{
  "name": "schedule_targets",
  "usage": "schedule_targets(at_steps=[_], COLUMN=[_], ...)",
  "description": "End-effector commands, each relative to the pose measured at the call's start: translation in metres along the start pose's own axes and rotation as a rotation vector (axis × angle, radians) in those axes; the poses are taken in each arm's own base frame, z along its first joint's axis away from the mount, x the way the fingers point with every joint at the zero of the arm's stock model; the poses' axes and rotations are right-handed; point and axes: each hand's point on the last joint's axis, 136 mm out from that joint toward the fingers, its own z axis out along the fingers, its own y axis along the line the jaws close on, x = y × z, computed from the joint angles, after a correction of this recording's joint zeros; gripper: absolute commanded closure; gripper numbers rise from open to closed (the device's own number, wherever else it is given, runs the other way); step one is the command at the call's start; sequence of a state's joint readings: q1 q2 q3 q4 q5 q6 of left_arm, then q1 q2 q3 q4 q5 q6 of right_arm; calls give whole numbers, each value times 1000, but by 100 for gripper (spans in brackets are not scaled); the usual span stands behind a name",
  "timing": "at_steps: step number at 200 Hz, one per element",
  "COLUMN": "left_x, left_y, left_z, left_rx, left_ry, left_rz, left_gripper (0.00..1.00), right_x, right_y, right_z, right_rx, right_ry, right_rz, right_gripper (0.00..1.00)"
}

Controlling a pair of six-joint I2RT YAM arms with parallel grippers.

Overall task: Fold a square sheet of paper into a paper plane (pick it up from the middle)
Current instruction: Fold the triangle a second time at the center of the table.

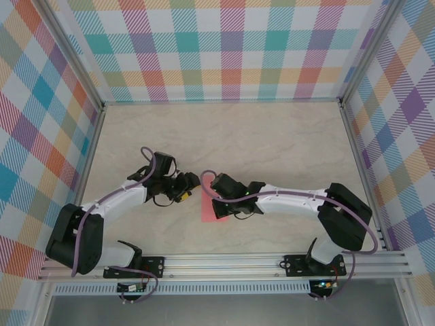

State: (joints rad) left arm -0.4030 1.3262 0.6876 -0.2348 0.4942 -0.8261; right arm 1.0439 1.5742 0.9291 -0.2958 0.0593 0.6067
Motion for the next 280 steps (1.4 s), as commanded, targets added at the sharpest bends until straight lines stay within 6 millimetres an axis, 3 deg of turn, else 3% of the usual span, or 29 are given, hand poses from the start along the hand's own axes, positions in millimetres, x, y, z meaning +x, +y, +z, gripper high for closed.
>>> schedule_targets(at_steps=[1,36,64,87,158,215,280], left_x=[8,7,10,13,17,20,20], left_y=[5,-19,-30,-21,-11,-7,-8], left_z=[1,13,28,40,57,57,57], left_rx=[-6,83,68,1,-54,-75,-91], left_ry=[9,36,69,88,139,155,168], left_rz=[-39,-113,-140,-173,-231,-239,-222], left_gripper=[37,26,26,36,90,100,100], right_x=[-8,-6,-5,-5,-7,-15,-18], right_y=[26,21,21,20,22,29,30], right_z=[-13,-14,-12,-11,-18,-20,-14], right_rx=[-176,-184,-189,-190,-185,-181,-171], right_ry=[-35,-34,-37,-43,-40,-33,-17], right_rz=[-28,-37,-35,-39,-67,-90,-93], right_gripper=[93,93,93,93,84,74,78])
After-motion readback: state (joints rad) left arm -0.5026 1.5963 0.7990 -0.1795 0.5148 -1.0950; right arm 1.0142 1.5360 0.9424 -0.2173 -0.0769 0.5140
